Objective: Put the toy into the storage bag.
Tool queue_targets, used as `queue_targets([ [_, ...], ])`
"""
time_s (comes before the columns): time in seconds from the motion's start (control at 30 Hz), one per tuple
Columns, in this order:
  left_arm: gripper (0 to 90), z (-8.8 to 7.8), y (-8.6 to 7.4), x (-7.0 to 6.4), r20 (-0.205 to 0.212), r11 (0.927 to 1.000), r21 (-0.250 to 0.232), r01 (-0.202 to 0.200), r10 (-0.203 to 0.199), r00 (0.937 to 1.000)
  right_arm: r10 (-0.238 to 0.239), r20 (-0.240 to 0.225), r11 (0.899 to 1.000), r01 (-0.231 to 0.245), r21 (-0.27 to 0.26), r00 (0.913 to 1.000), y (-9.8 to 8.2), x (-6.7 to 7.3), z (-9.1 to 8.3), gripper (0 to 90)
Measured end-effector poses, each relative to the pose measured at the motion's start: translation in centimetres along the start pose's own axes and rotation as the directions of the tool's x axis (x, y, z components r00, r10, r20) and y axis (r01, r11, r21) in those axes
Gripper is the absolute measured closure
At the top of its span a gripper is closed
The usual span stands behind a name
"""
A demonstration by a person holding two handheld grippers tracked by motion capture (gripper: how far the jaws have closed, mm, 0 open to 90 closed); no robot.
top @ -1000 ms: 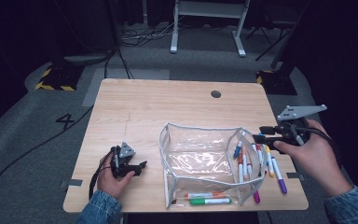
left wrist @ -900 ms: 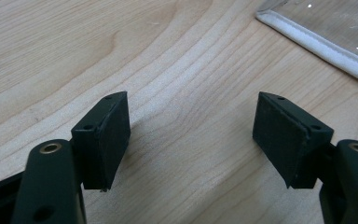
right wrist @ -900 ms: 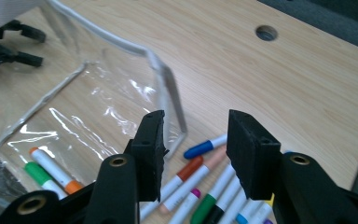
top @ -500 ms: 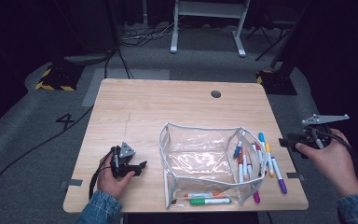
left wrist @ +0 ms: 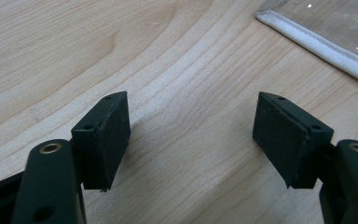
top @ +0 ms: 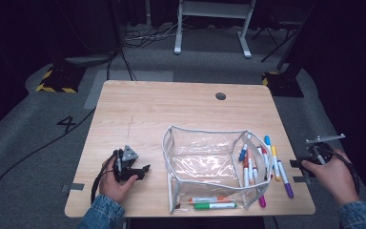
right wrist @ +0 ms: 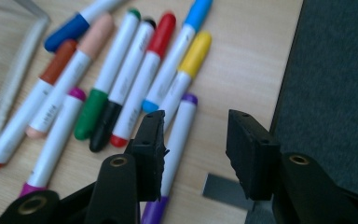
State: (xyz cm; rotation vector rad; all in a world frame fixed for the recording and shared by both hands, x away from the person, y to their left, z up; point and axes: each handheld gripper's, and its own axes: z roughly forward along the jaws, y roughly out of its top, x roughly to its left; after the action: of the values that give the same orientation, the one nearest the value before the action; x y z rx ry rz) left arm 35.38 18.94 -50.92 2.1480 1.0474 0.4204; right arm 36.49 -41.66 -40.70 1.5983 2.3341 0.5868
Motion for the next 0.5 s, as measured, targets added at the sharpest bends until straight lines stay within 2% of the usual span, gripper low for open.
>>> queue_targets([
  [0.07,28.0,0.0,0.0,0.0,0.0,1.0,0.0,0.0,0.0,1.0,0.009,-0.001,1.0,-0.009,0.024,1.0,-0.6,-0.1,0.9,57.5],
  [0.17,28.0,0.0,0.0,0.0,0.0,1.0,0.0,0.0,0.0,1.0,0.036,-0.028,0.997,-0.034,0.063,0.999,-1.5,0.0,2.6,57.1],
  [0.2,27.9,0.0,0.0,0.0,0.0,1.0,0.0,0.0,0.0,1.0,0.051,-0.036,0.996,-0.048,0.075,0.9981,-1.7,0.1,3.0,56.9],
  [0.33,27.9,0.0,0.0,0.0,0.0,1.0,0.0,0.0,0.0,1.0,0.058,-0.055,0.993,-0.052,0.104,0.9968,-2.2,0.4,3.9,58.7],
  [0.37,28.0,0.0,0.0,0.0,0.0,1.0,0.0,0.0,0.0,1.0,0.062,-0.038,0.989,-0.056,0.138,0.9974,-2.4,0.5,4.4,62.4],
  [0.47,27.9,0.0,0.0,0.0,0.0,1.0,0.0,0.0,0.0,1.0,0.073,-0.019,0.985,-0.069,0.158,0.9972,-2.6,0.6,4.7,66.5],
  [0.5,28.0,0.0,0.0,0.0,0.0,1.0,0.0,0.0,0.0,1.0,0.084,0.013,0.979,-0.085,0.183,0.9964,-2.7,0.6,5.0,73.3],
])
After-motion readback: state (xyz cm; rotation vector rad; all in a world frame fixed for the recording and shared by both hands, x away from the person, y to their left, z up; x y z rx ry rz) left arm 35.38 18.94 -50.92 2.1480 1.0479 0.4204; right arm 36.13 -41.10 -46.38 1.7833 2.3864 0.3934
